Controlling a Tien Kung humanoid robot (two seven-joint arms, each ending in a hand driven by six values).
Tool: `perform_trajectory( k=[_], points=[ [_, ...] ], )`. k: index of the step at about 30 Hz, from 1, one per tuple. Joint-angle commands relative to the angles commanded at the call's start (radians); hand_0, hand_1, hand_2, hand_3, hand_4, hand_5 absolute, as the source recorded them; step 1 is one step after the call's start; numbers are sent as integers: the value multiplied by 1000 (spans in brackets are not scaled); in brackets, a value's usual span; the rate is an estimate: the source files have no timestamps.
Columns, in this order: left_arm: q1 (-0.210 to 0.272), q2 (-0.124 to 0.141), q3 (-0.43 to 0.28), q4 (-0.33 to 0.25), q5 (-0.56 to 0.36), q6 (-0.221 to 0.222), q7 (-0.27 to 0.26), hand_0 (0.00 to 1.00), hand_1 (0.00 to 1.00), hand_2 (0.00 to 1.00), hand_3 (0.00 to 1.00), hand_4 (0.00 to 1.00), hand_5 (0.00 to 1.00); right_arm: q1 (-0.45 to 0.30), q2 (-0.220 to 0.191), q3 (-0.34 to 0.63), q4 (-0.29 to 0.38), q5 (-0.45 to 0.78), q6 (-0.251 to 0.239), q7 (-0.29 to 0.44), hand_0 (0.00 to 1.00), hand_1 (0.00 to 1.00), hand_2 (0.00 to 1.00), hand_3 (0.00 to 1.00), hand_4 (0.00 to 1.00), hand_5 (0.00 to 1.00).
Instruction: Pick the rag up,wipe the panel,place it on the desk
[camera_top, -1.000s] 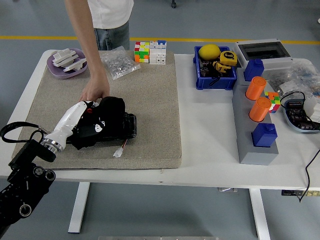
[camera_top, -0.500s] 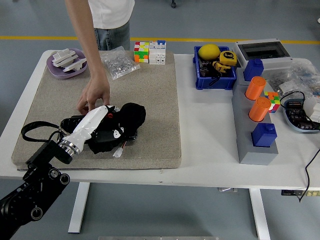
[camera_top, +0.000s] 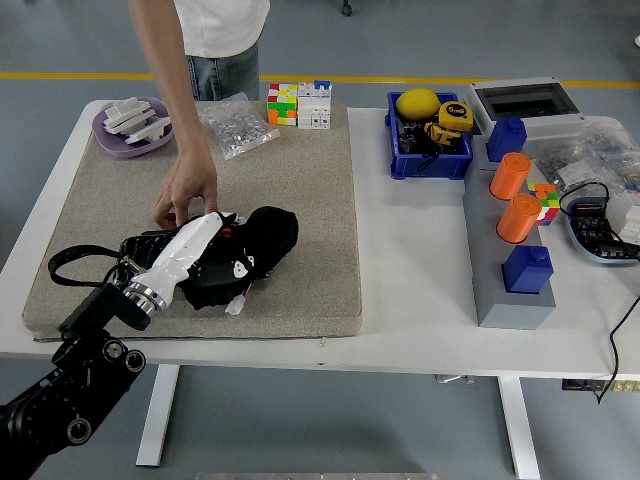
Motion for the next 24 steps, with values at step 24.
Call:
perform_trajectory(
  k=[24],
  points=[
    [55, 92, -221, 35, 15, 1, -16, 281, 193, 519, 414, 2, 2, -11, -10, -46, 0, 27, -2, -12, 541, 569, 640, 583, 998, 480]
  ],
)
